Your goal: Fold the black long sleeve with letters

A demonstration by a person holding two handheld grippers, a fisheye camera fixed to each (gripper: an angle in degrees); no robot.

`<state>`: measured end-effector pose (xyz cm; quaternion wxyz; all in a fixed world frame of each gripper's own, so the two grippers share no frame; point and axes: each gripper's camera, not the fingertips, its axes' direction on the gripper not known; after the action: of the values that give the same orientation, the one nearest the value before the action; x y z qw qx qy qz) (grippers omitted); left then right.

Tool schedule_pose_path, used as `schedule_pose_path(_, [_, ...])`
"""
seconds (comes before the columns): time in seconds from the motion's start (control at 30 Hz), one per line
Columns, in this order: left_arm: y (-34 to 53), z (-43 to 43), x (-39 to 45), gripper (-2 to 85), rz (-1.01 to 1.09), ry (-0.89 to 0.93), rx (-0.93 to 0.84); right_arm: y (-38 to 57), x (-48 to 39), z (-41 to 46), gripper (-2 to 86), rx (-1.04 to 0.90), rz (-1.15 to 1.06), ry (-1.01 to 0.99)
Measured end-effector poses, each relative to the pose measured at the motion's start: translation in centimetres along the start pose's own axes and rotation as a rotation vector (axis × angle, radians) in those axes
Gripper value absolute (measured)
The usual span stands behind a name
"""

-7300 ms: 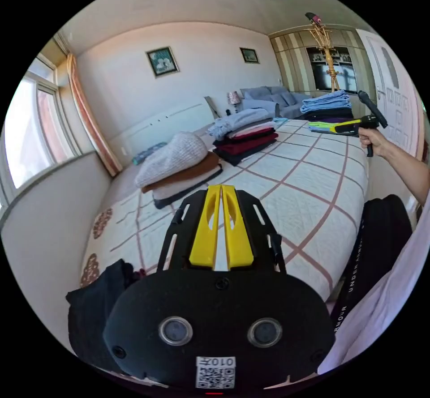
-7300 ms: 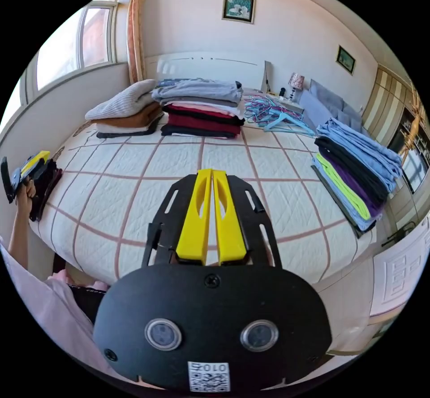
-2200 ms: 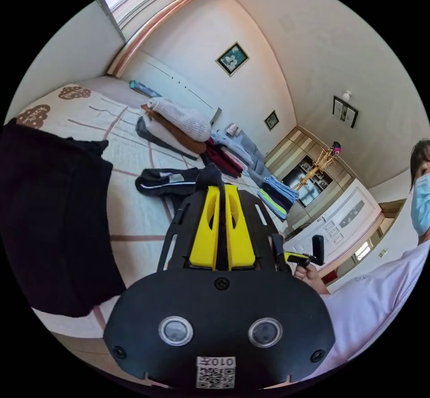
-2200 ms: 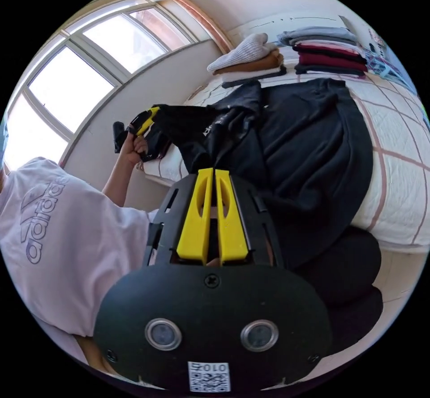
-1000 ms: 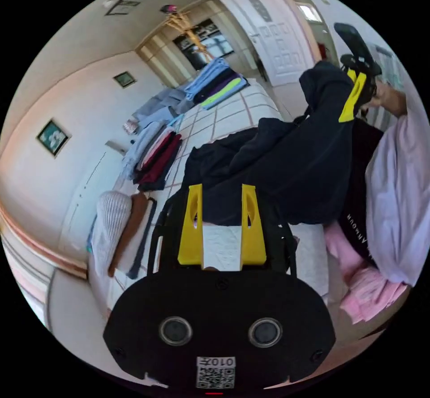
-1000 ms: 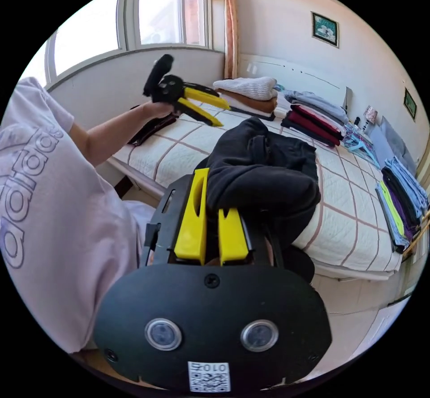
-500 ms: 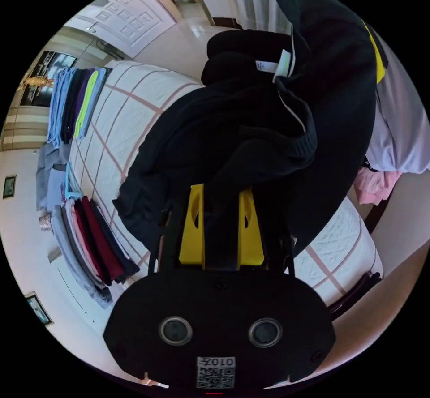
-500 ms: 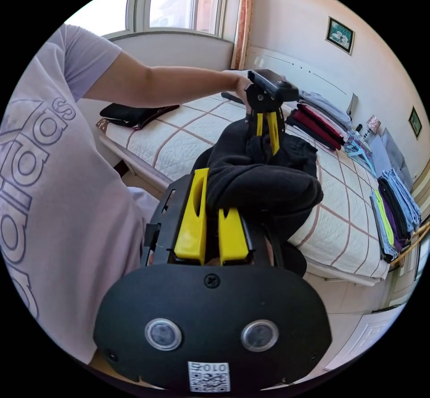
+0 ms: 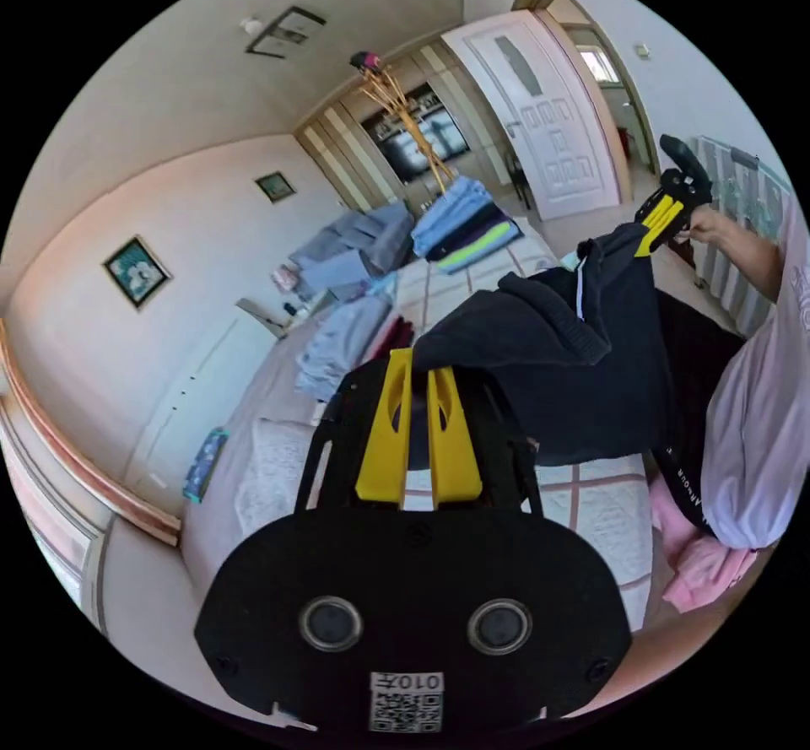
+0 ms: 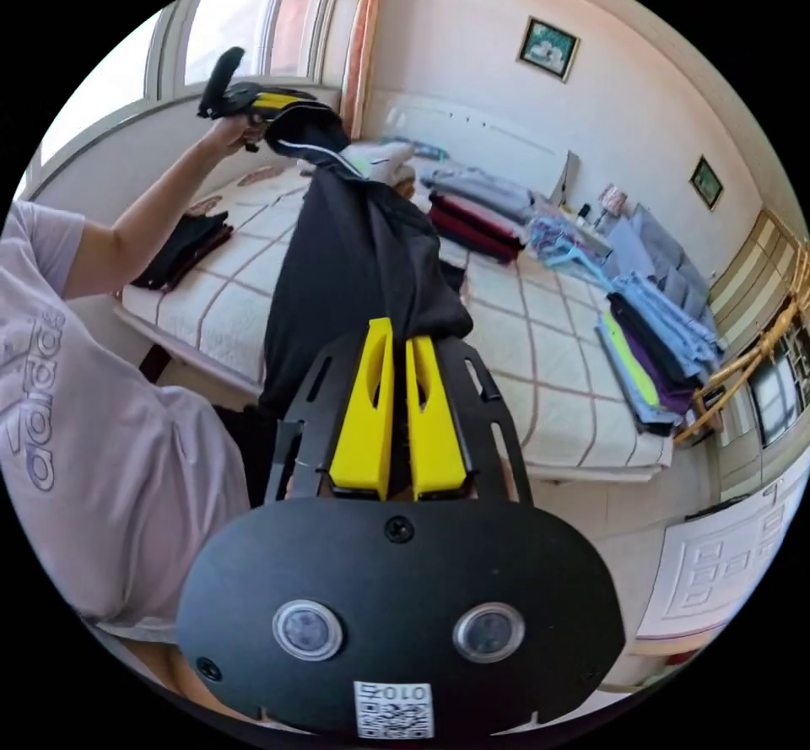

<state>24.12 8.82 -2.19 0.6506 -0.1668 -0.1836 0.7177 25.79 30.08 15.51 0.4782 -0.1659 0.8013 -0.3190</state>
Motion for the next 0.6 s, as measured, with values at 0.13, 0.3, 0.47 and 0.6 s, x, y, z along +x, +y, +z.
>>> schedule_pose_path(0.13, [-2.7, -14.2, -0.4, -0.1, -0.024, -0.237, 0.165, -2.7, 2.4, -12.9, 1.9, 0.332, 0.021, 0.090])
schedule_pose_path(0.3, [-3.0, -28.0, 1.6, -0.1, -0.033, -0.401, 0.432, -0.8, -1.9, -27.1, 1.6, 0.656, -0.084, 0.235])
schedule_pose_path(0.47, [-3.3, -35.6, 2.0, -0.1, 0.001, -0.414, 0.507, 2.1, -8.7, -35.0, 1.4, 0.747, -0.193, 0.490])
schedule_pose_path(0.6, [-3.7, -37.6, 0.1, -0.1, 0.015, -0.337, 0.504, 3.0, -10.1, -37.5, 1.4, 0.771, -0.224, 0.525])
